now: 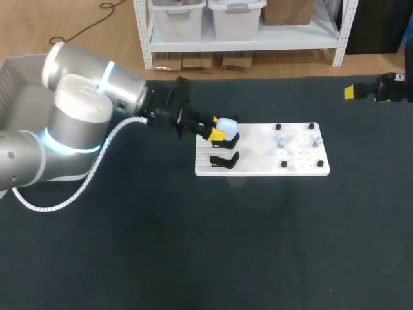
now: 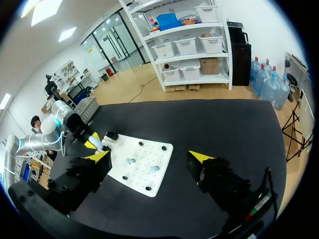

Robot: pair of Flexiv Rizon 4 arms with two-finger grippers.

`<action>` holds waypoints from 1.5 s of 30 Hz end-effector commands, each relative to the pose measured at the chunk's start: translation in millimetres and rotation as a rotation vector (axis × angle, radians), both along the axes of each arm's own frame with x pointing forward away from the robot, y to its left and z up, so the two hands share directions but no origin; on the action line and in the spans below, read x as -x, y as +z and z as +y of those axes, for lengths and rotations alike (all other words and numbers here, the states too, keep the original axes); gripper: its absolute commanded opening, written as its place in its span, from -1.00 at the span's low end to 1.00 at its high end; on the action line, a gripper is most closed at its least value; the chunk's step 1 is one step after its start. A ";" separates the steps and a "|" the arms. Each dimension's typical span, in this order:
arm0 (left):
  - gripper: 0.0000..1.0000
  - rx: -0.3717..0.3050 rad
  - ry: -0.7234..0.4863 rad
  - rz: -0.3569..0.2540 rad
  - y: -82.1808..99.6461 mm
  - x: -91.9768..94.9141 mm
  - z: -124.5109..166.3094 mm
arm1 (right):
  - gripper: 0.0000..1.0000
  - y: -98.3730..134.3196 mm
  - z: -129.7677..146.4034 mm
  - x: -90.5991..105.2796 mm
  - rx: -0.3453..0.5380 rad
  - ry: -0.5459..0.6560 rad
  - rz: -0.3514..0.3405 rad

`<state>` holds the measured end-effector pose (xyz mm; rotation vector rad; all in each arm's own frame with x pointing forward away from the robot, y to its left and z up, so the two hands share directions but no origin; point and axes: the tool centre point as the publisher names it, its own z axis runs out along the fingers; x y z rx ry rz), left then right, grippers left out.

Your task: Pick up each earbud case from the left stands, insert the matching earbuds, close the lid, and place the case in the box.

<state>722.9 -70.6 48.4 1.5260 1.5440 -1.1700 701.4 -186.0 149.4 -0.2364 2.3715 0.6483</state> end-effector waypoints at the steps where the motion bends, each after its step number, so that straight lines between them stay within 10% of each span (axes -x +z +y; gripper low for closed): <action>1: -1.00 0.054 0.027 -0.018 28.9 17.7 22.1 | 1.00 0.3 0.1 0.5 0.002 -0.001 0.000; 11: -1.00 0.181 0.053 -0.057 89.1 30.0 39.8 | 1.00 0.3 0.1 0.5 0.002 -0.001 0.000; 45: -1.00 0.293 0.114 0.002 125.6 55.3 49.1 | 1.00 0.3 0.1 0.5 0.002 -0.001 0.000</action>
